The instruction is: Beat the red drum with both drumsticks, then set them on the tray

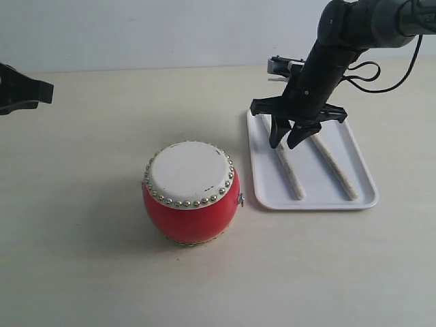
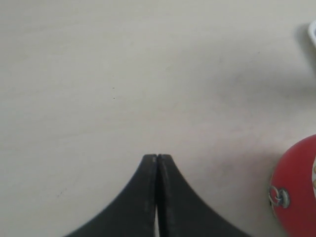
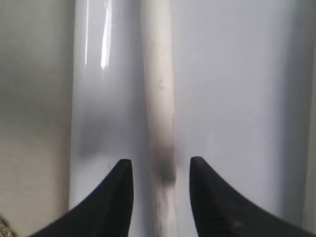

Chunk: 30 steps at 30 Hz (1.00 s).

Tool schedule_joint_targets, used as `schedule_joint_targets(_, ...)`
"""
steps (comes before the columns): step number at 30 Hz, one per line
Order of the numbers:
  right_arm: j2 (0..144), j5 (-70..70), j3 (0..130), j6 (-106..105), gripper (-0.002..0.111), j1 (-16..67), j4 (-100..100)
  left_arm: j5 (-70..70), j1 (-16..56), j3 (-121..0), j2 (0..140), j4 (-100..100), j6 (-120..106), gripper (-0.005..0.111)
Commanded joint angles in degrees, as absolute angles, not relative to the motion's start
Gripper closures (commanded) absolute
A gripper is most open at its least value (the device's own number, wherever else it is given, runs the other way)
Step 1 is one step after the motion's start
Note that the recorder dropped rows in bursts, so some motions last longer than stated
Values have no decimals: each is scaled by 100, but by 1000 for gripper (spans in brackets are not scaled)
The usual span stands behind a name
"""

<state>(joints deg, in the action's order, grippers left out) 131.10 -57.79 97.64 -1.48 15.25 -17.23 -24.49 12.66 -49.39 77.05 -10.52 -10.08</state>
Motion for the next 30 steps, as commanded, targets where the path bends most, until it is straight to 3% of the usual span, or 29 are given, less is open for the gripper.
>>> schedule_joint_targets(1, 12796, -5839, 9768, -479, 70, 1526, -1755, -2212, 1271, -4837, 7669, -1121, -999, 107)
schedule_joint_targets(14, 10887, -5595, 9553, -1499, 72, 1526, -1795, -2212, 1271, -4816, 7669, -1121, -999, 107)
schedule_joint_targets(17, 10501, -5262, 9175, -1678, 79, 1526, -1801, -2212, 1271, -4816, 7669, -1121, -999, 107)
schedule_joint_targets(24, 9301, -3762, 7602, -2486, 108, 1526, -2398, -2033, 1271, -4816, 7669, -1121, -1023, 107)
schedule_joint_targets(30, 8065, -2082, 5809, -4475, 108, 1526, -4435, -1726, 1271, -4816, 7669, -1121, -1010, 107)
